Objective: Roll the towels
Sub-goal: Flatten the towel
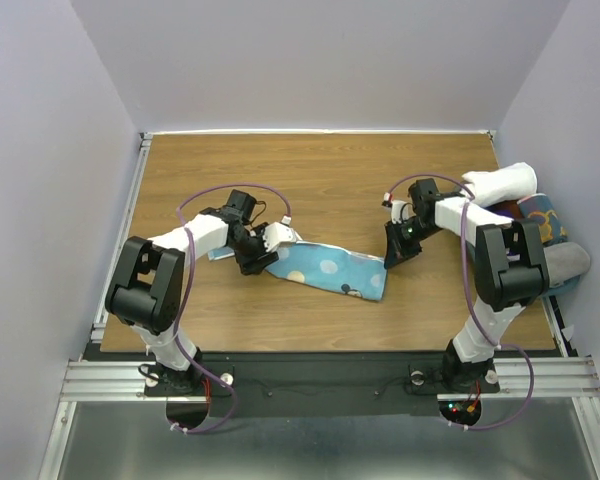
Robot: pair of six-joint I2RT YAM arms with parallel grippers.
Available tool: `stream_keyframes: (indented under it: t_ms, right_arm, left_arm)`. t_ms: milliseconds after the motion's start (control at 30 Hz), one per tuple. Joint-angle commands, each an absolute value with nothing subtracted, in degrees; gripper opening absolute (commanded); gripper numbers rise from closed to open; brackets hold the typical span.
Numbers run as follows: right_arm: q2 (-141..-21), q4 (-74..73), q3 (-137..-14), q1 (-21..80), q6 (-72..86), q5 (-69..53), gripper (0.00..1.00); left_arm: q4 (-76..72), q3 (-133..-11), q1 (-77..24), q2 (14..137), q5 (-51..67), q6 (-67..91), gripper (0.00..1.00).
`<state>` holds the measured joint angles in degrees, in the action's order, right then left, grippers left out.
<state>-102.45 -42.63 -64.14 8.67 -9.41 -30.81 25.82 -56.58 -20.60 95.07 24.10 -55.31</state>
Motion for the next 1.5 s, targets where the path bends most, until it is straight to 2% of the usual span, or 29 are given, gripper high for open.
stream_keyframes:
  t_ms: [0,133,233,333,433,567,633,667,767,933,967,1033,1367,1467]
  right_arm:
    - [-99.7,-41.6,-67.0,9.0,-9.1,-30.9,0.01]
    - [-99.0,-41.7,-67.2,9.0,-9.5,-30.4,0.01]
    - [-98.5,-41.7,-67.0,9.1,-9.6,-29.5,0.01]
    - [-98.6,-41.6,-66.4,9.1,-9.8,-28.0,0.00]
    - [-98.5,-41.6,-65.7,9.0,-10.0,-27.8,0.01]
    - [-98.2,-41.7,-65.3,9.1,-10.3,-27.7,0.01]
    - [-98.1,-41.7,-65.2,9.1,-10.2,-27.4,0.01]
    - [-98.1,-41.7,-65.1,9.1,-10.1,-27.2,0.01]
    - [-98.0,-41.7,-64.9,9.0,-9.8,-27.1,0.08]
    - [-98.2,-41.8,-64.8,9.1,-9.8,-26.7,0.26]
    - [-98.2,-41.9,-64.8,9.0,-9.8,-26.6,0.27]
    - [-98.0,-42.0,-64.5,9.0,-9.9,-26.4,0.36]
    - [-98.5,-42.2,-64.1,9.0,-10.0,-26.3,0.38]
    - [-98.4,-42.3,-63.9,9.0,-10.2,-25.9,0.48]
  left_arm:
    - [22.3,-55.4,-22.3,94.5,22.2,-55.6,0.63]
    - [20.7,-55.6,-22.8,95.5,20.9,-54.3,0.50]
    - [21.2,-56.6,-22.7,95.5,21.0,-53.9,0.34]
    - [22.8,-57.7,-22.7,94.5,22.0,-53.8,0.27]
    - [23.1,-57.1,-22.7,91.8,22.2,-54.7,0.37]
    - [23.3,-56.7,-22.8,88.8,22.5,-56.3,0.32]
    - [23.5,-57.0,-22.8,88.2,22.4,-56.8,0.33]
    - [23.6,-57.1,-22.8,88.2,22.4,-56.7,0.42]
    - [23.8,-57.3,-22.9,88.3,22.4,-57.0,0.50]
    - [22.7,-57.9,-23.1,90.2,22.4,-56.3,0.51]
    - [22.8,-58.0,-23.2,90.4,22.8,-56.5,0.52]
    - [23.6,-58.0,-23.7,90.7,23.7,-57.0,0.55]
    - [22.1,-60.6,-24.8,94.7,24.4,-54.4,0.57]
    - [21.6,-61.5,-24.9,96.9,24.2,-54.0,0.57]
